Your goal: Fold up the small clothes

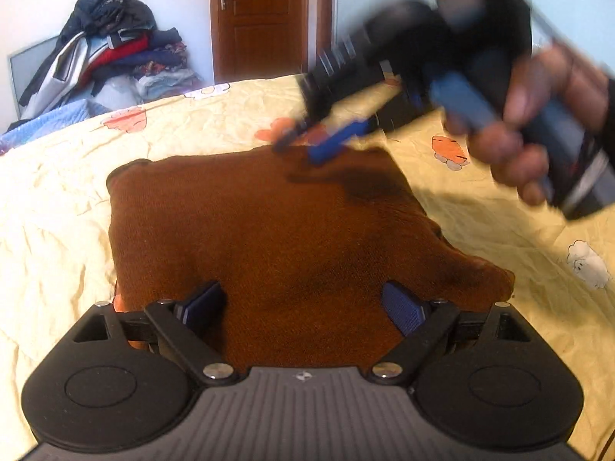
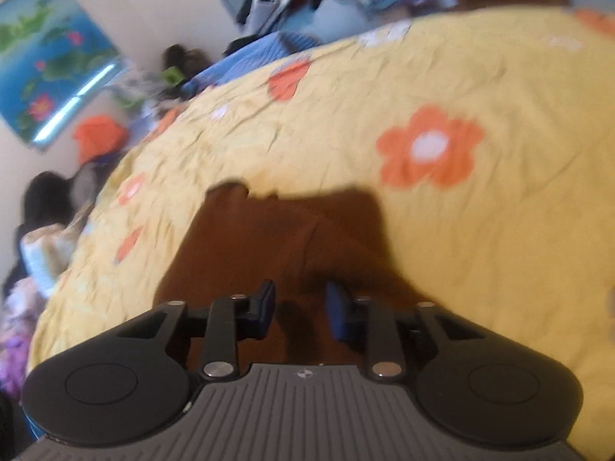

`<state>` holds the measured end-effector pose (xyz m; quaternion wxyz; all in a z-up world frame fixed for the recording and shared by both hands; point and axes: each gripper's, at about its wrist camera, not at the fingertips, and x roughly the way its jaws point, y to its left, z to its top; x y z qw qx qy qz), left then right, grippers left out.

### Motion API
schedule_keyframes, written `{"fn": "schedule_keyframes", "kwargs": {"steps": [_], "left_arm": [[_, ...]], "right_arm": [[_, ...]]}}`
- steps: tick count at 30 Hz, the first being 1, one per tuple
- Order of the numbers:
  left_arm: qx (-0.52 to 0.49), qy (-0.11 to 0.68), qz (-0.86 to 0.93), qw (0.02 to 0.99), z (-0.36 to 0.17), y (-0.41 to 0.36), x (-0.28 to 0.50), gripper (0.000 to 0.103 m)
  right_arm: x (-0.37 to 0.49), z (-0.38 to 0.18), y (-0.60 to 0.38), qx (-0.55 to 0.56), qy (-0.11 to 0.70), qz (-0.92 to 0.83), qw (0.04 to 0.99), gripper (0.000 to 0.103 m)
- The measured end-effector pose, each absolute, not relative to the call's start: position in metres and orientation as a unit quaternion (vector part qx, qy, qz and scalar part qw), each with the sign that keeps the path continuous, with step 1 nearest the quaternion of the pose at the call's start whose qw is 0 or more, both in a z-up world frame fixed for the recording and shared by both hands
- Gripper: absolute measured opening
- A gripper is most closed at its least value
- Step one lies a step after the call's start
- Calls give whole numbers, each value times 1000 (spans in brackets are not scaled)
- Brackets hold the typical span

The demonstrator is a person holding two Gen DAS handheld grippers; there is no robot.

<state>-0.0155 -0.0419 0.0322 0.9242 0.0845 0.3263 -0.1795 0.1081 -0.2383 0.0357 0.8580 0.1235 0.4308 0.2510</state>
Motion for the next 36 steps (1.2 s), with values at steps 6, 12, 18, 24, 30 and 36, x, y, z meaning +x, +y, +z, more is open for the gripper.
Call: {"fn": "schedule_keyframes", "kwargs": {"steps": [6, 12, 18, 24, 30, 36], "left_arm": [[83, 329, -180, 923, 29, -51, -8, 95], [83, 329, -179, 924, 29, -56, -8, 95], [75, 321, -173, 928, 40, -51, -19, 95], [80, 330, -171, 925, 33, -44, -23, 96], [84, 286, -189, 936, 58, -41, -25, 96], [60, 331, -148, 930, 55, -27, 37, 96]], "right_arm": [[104, 60, -179, 67, 395, 329, 855, 71], [132, 3, -181, 58, 402, 328, 853, 71], [128, 17, -199, 116, 422, 290, 851, 66], [90, 36, -216, 102, 387, 297, 867, 80], [108, 22, -222, 93, 420, 266, 863, 78], [119, 56, -214, 151, 389, 306, 856, 80]]}}
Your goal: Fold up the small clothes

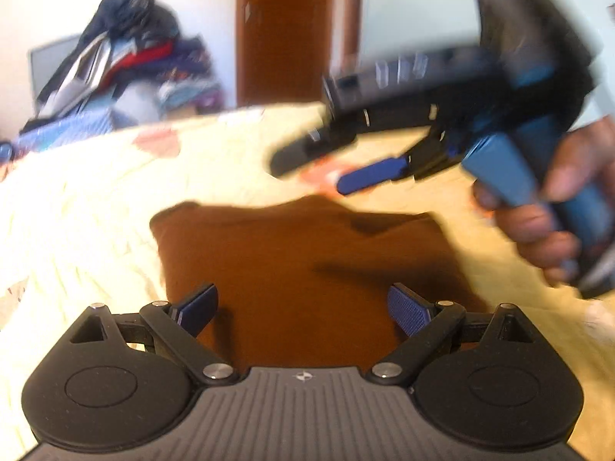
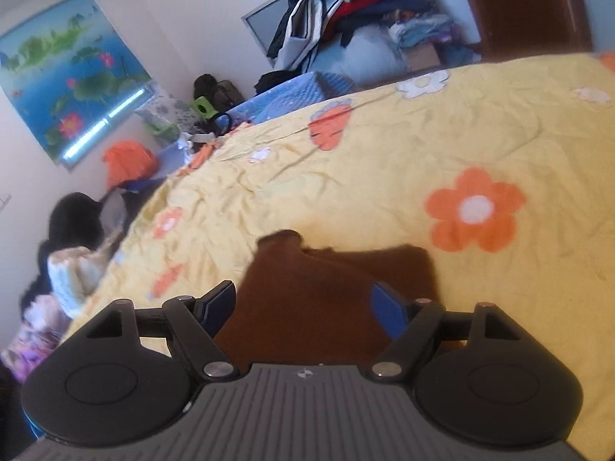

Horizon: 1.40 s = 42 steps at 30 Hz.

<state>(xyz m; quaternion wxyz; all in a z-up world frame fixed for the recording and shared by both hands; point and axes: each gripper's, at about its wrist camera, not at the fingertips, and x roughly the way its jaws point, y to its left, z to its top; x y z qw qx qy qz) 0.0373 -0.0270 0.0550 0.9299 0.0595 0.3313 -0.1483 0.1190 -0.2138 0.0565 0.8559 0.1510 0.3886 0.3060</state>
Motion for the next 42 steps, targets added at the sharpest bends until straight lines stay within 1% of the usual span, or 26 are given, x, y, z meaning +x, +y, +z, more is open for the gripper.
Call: {"fn": "schedule_keyframes", "kwargs": {"steps": [1, 2, 3, 4, 7, 8, 10, 11, 13, 15, 16, 17, 18, 20, 23, 25, 27, 28, 30, 31, 34, 36, 37, 40, 42], "left_arm": [[59, 350, -138, 925, 48, -26, 48, 96], [52, 369, -132, 919, 41, -23, 56, 97], [41, 369, -130, 920, 37, -19, 59, 99], [35, 364, -134, 921, 36, -16, 57, 99], [58, 348, -131, 926, 30, -18, 49, 99], [55, 343, -131, 928, 28, -17, 48, 99], [49, 341, -133, 929, 28, -16, 44, 99], [47, 338, -134, 930, 30, -9, 42, 99], [32, 328, -125, 936, 39, -2, 29, 99], [9, 318, -128, 940, 47, 13, 16, 99], [3, 310, -127, 942, 50, 21, 4, 99], [4, 301, -127, 945, 51, 28, -10, 99], [12, 297, -129, 946, 52, 31, -22, 99], [39, 292, -141, 945, 51, 33, -44, 99], [98, 286, -154, 941, 45, 20, -66, 99], [132, 288, -155, 936, 37, 8, -68, 99], [144, 311, -151, 927, 26, -2, -59, 99], [143, 316, -145, 927, 23, -8, -58, 101], [114, 327, -142, 927, 24, -3, -52, 101], [104, 336, -139, 926, 28, 0, -52, 101], [116, 327, -124, 929, 35, 10, -72, 100], [140, 302, -126, 934, 40, 13, -88, 99], [158, 286, -131, 936, 41, 12, -97, 99], [223, 263, -144, 928, 33, -3, -114, 99], [261, 259, -134, 920, 24, -15, -116, 99]], "right_arm": [[126, 56, -203, 153, 395, 319, 848, 80], [131, 55, -193, 158, 405, 334, 836, 83], [139, 49, -182, 166, 419, 349, 822, 89], [147, 42, -171, 173, 435, 358, 808, 90], [173, 7, -145, 156, 481, 334, 796, 90], [174, 1, -145, 156, 455, 348, 805, 93], [177, 0, -144, 168, 445, 348, 808, 94], [176, 2, -142, 158, 449, 347, 808, 92], [166, 12, -140, 118, 450, 335, 819, 86], [143, 29, -155, 109, 443, 318, 831, 88], [128, 39, -170, 114, 423, 333, 835, 91], [110, 49, -184, 120, 404, 348, 837, 96], [93, 56, -200, 131, 390, 354, 840, 97], [65, 66, -234, 159, 377, 351, 842, 97], [31, 64, -272, 202, 378, 344, 835, 95], [13, 56, -281, 218, 388, 353, 823, 93], [0, 45, -278, 216, 400, 359, 815, 92], [-3, 37, -272, 211, 412, 364, 808, 92], [0, 13, -258, 176, 448, 347, 804, 82], [-1, 6, -257, 163, 444, 344, 811, 72], [-7, 18, -274, 202, 446, 328, 808, 74], [-20, 31, -288, 211, 422, 326, 820, 88], [-27, 34, -295, 216, 412, 316, 826, 91], [-36, 28, -311, 256, 412, 306, 819, 91], [-37, 18, -314, 268, 424, 299, 812, 88]]}}
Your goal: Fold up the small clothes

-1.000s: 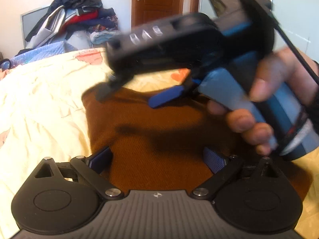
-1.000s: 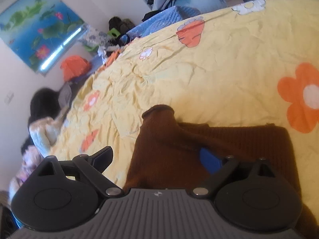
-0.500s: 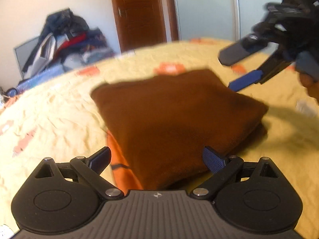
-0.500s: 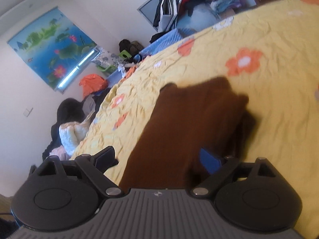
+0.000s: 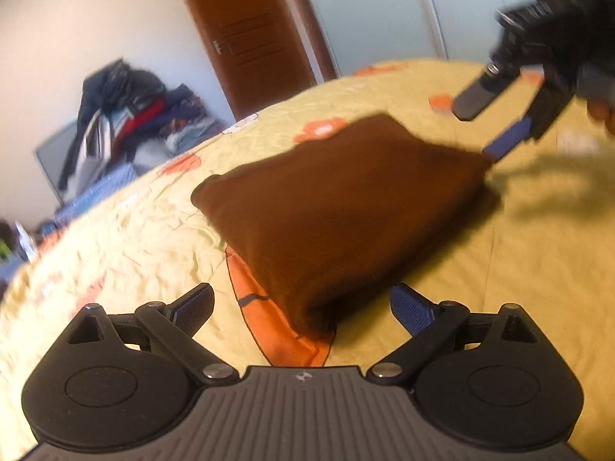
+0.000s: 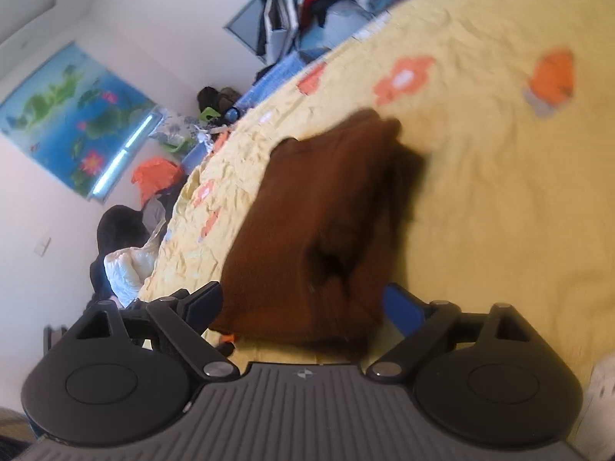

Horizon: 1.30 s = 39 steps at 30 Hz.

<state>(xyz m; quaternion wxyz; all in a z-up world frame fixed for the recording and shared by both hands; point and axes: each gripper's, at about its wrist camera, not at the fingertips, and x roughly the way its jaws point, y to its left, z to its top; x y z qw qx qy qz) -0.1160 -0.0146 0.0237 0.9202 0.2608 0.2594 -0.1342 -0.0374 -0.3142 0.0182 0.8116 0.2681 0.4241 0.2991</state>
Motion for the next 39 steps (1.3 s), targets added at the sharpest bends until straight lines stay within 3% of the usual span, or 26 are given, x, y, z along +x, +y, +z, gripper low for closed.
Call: {"fn": "schedule_keyframes", "kwargs": {"steps": [1, 5, 10, 12, 14, 18, 25, 26, 28, 29, 30, 34, 36, 39], "left_arm": [[274, 258, -129, 918, 20, -18, -115, 97], [285, 250, -130, 916, 21, -22, -110, 66], [338, 212, -131, 907, 18, -34, -113, 66], [357, 198, -134, 903, 15, -39, -115, 60], [366, 196, -137, 899, 11, -45, -113, 35], [351, 202, -129, 905, 17, -42, -109, 32], [356, 188, -141, 904, 21, -45, -110, 33], [360, 187, -143, 903, 18, -49, -110, 33], [361, 191, -147, 901, 13, -52, -105, 32], [359, 193, -144, 902, 11, -52, -103, 16], [356, 199, -141, 902, 12, -49, -100, 7], [357, 201, -146, 901, 24, -34, -107, 6], [359, 220, -133, 897, 13, -28, -102, 6], [358, 226, -122, 898, 4, -28, -100, 6]], "right_arm": [[-38, 15, -312, 266, 432, 295, 810, 87], [-45, 11, -299, 242, 448, 305, 805, 87], [-53, 4, -299, 231, 458, 298, 805, 86], [-55, 2, -299, 230, 459, 295, 806, 86], [-56, 0, -299, 231, 458, 296, 806, 81], [-57, 0, -296, 207, 461, 288, 814, 64], [-54, -2, -302, 207, 456, 278, 820, 58], [-52, -3, -299, 205, 455, 280, 820, 52], [-48, -6, -291, 193, 461, 287, 817, 31], [-47, -8, -288, 184, 464, 288, 817, 25], [-46, -8, -287, 183, 462, 291, 818, 23], [-50, -1, -299, 180, 461, 286, 820, 15], [-54, -2, -307, 164, 466, 268, 827, 5], [-53, -15, -321, 205, 466, 272, 817, 5]]}}
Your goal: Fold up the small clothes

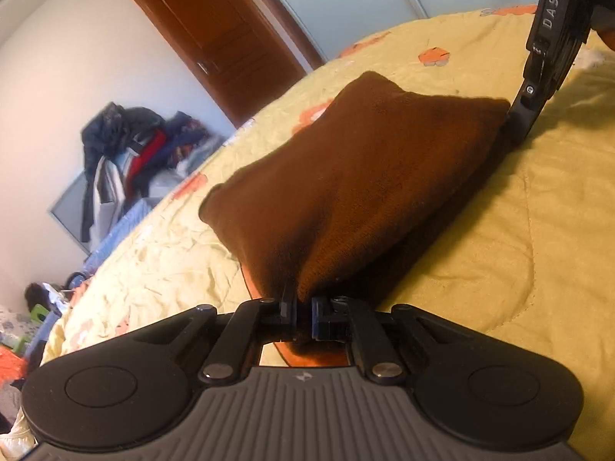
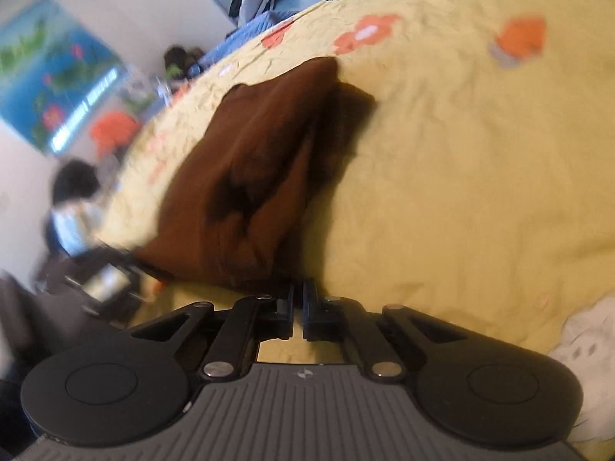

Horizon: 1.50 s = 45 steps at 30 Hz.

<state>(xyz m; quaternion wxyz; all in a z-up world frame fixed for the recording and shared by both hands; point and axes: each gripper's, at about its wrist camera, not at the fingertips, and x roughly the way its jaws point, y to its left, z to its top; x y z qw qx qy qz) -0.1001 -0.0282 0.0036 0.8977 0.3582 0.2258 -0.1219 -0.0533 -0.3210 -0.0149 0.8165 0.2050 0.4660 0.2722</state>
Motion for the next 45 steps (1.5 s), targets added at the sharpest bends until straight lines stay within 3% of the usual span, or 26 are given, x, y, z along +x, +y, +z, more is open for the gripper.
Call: {"fn": "schedule_keyframes", "kwargs": {"steps": [2, 3, 7, 9, 10, 11, 13, 16, 17, 18, 20, 21, 22, 23, 24, 25, 26, 31, 32, 33, 34, 35, 40, 43, 44, 45], "left_arm": [[352, 224, -121, 901, 9, -33, -105, 9], [353, 226, -123, 899, 12, -34, -107, 11], [373, 226, -152, 887, 23, -37, -123, 16], [359, 226, -184, 887, 34, -38, -126, 30], [351, 218, -192, 890, 38, -41, -125, 48], [345, 208, -194, 895, 40, -44, -121, 76], [335, 202, -194, 899, 36, -52, -106, 93], [289, 284, -202, 892, 18, -57, -70, 92], [248, 289, -206, 902, 16, -48, -64, 91], [211, 309, -209, 903, 16, -39, -57, 91], [157, 317, -209, 911, 29, -20, -60, 87], [127, 311, -211, 918, 38, -8, -66, 88], [86, 304, -215, 924, 48, 8, -72, 88], [40, 304, -219, 926, 55, 25, -74, 88], [-5, 311, -220, 925, 59, 40, -73, 88], [-53, 322, -217, 920, 60, 56, -69, 88], [-103, 341, -210, 910, 56, 70, -62, 88], [-296, 423, -224, 827, 13, 97, -23, 85], [-304, 426, -228, 821, 10, 93, -22, 77], [-303, 437, -227, 816, 9, 89, -19, 65], [-296, 451, -221, 812, 10, 84, -14, 31], [-291, 460, -218, 810, 11, 81, -14, 25], [-214, 461, -212, 835, 20, 79, -30, 22], [-186, 450, -202, 850, 21, 74, -36, 23], [-174, 448, -195, 855, 26, 71, -41, 25], [-159, 441, -186, 863, 33, 70, -49, 27]], "right_arm": [[-54, -12, -319, 194, 466, 270, 820, 10], [-54, -8, -319, 190, 464, 266, 823, 24], [-53, 23, -333, 208, 413, 235, 855, 47], [-51, 40, -336, 221, 375, 229, 871, 52], [-47, 47, -332, 219, 364, 236, 874, 54], [-43, 52, -324, 215, 357, 247, 875, 60], [-32, 54, -298, 204, 359, 283, 866, 67], [-9, 35, -254, 175, 395, 323, 842, 67], [-2, 22, -242, 150, 419, 311, 840, 61], [3, 11, -235, 117, 425, 300, 846, 45], [1, 7, -243, 110, 407, 297, 857, 27], [1, 10, -253, 134, 416, 287, 853, 27], [-2, 16, -264, 163, 419, 281, 848, 32], [-10, 21, -276, 188, 411, 282, 846, 51], [-18, 27, -288, 205, 399, 279, 849, 82], [-25, 29, -298, 216, 391, 271, 853, 94], [-30, 29, -305, 224, 392, 264, 852, 96], [-19, -10, -307, 277, 484, 289, 778, 76], [-18, -15, -302, 282, 482, 304, 772, 70], [-15, -19, -297, 290, 485, 310, 765, 53], [-12, -22, -291, 289, 492, 307, 762, 40], [-10, -22, -288, 280, 499, 304, 761, 29], [-25, 12, -282, 164, 465, 315, 811, 24], [-24, -1, -281, 113, 467, 301, 823, 19], [-25, -2, -284, 126, 466, 301, 822, 22], [-26, 0, -285, 134, 469, 297, 821, 38]]}}
